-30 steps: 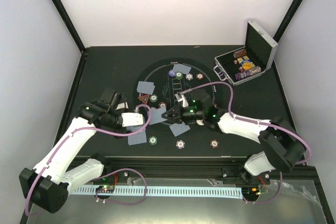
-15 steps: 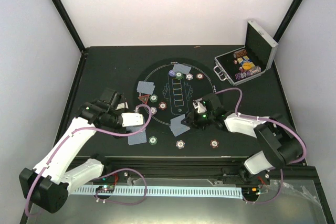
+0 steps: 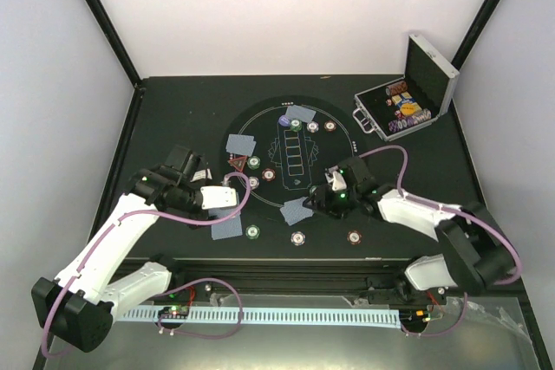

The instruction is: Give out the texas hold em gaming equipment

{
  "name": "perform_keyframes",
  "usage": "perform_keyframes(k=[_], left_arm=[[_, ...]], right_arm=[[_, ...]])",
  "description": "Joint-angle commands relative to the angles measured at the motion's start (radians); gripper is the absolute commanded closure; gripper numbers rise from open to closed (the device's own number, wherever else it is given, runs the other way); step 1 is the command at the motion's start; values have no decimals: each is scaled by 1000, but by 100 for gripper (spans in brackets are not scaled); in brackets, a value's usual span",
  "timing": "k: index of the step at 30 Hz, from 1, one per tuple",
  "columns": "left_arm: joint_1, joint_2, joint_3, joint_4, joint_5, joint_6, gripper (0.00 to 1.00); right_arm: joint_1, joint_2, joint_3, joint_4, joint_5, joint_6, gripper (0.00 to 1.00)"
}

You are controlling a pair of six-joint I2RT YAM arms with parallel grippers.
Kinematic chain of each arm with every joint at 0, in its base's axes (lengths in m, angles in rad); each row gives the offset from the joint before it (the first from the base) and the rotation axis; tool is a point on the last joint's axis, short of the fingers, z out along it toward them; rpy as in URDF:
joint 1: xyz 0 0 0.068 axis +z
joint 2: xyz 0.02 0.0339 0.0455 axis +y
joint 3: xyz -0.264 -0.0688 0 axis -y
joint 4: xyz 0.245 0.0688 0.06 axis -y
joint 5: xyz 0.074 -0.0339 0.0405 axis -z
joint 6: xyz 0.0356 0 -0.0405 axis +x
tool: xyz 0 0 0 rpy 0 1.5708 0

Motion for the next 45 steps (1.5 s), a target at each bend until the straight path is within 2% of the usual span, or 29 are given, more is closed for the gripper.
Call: perform_keyframes(k=[1,5,9,12,16,25,35,45], left_arm=[[-1,-14,36,-12,33,12,98],[-1,-13,39,-10,36,10,98],[-1,-10,47,-9,45,8,99],[-1,-8,56,-15,52,6,98],[-1,-11,59,-21,50,6,99],[-2,-6,64,-25,45,4,98],[-2,-11,72,-36,39,4,99],[-2,-11,66,-32,37,6,98]], right_arm=[[-1,-111,41,-163,62,-52,52],[7,-197,85,-275,101,-65,44],[41,-206,151,-296,104,-46,38],[102,-198,181,-142,41,41,32],[221,-95,277,36,-21,148,22],[387,136,409,252,-39,282,23],[436,270,441,389,-60,358,25],[456,402,514,448,-84,402,26]])
